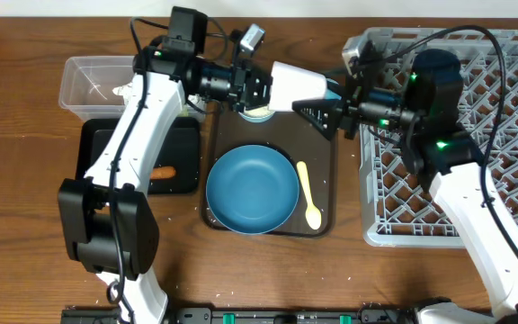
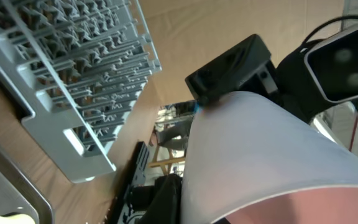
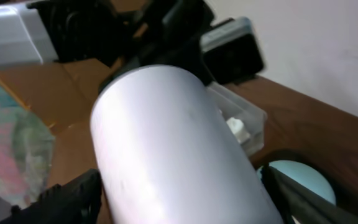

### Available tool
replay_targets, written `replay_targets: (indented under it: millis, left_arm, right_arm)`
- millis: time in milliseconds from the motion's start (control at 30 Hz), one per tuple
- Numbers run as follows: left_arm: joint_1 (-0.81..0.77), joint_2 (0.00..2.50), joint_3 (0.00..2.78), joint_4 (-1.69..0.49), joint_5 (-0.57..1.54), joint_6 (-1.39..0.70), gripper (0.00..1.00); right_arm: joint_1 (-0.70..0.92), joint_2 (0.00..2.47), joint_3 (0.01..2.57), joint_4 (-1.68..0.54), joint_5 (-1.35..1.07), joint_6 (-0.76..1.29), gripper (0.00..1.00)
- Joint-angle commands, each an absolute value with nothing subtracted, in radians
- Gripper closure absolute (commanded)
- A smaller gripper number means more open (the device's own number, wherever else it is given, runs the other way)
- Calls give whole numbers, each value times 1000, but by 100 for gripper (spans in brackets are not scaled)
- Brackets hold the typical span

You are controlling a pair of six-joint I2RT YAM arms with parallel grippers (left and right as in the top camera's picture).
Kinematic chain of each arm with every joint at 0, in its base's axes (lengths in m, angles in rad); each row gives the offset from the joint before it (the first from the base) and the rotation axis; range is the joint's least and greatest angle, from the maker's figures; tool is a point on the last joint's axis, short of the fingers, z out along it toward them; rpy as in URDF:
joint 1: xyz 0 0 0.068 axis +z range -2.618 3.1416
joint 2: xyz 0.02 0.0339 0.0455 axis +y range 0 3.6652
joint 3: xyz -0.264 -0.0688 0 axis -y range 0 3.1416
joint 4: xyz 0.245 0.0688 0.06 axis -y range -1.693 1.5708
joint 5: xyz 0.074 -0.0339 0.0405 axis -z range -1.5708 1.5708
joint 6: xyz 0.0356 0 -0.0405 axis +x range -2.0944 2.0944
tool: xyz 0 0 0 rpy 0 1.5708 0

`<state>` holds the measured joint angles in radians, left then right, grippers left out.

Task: Sort waste into correct bins and load items into the dishwasher rack
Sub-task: 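Lift the pink cup with the left gripper toward the right gripper, then grasp the pink cup with the right gripper and release the left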

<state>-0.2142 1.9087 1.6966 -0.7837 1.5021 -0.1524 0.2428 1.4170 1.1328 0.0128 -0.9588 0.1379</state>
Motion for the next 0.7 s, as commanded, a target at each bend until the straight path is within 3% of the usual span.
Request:
replay_targets:
  millis: [0, 133, 267, 367, 667]
  left_arm:
    - [-228, 1910, 1704, -784, 1541, -131, 94]
    - [-229, 1910, 1704, -783, 1533, -131, 92]
    - [-229, 1910, 1704, -783, 1532, -131, 78]
    - [-229, 1910, 1704, -784, 1524, -131, 74]
    - [-228, 1910, 1704, -784, 1419, -131, 70]
  right_arm:
    - [258, 1439, 1149, 29, -969, 171, 27]
    - [258, 1441, 1149, 35, -969, 171, 40]
    - [256, 1441, 1149, 44, -969, 172, 48]
    - [247, 1440, 1149, 64, -970, 172, 55]
    - [99, 1427, 1149, 60, -969, 258, 56]
